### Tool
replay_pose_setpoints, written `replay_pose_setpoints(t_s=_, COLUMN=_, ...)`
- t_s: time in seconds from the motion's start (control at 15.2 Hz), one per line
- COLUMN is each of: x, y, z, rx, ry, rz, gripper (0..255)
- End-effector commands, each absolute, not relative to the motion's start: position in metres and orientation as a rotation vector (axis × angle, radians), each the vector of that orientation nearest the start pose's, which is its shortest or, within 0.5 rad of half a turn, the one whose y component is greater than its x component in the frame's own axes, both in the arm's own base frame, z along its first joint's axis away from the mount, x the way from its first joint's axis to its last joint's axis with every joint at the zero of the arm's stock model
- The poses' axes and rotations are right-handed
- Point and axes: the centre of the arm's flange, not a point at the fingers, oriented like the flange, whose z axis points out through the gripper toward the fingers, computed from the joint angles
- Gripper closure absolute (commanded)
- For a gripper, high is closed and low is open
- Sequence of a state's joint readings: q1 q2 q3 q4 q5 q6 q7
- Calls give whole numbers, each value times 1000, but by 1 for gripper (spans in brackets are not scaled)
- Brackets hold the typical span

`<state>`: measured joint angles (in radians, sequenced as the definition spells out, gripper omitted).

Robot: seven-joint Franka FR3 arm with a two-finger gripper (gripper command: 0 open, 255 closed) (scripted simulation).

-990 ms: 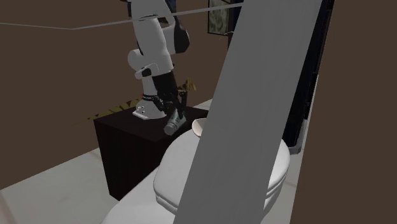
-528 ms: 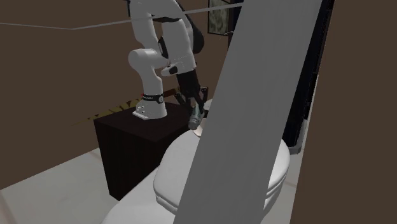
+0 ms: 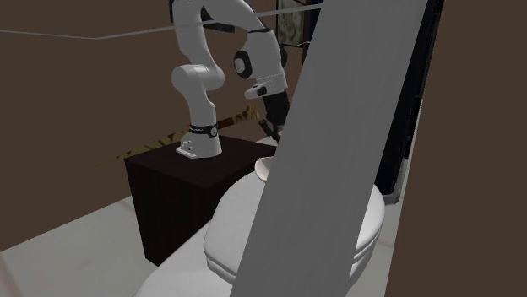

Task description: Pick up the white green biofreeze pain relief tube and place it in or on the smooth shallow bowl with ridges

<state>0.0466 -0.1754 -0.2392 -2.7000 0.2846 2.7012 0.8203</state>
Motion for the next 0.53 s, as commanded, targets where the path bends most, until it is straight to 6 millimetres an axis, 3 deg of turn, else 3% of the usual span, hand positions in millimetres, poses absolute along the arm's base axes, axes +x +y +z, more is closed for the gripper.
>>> replay_pose_setpoints(t_s=0.0, x=413, y=-81, z=293, rx=-2351, ry=1718, rz=-146, gripper=255)
replay_pose_setpoints(t_s=0.46, x=413, y=-81, z=256, rx=-2351, ry=1718, rz=-146, gripper=255)
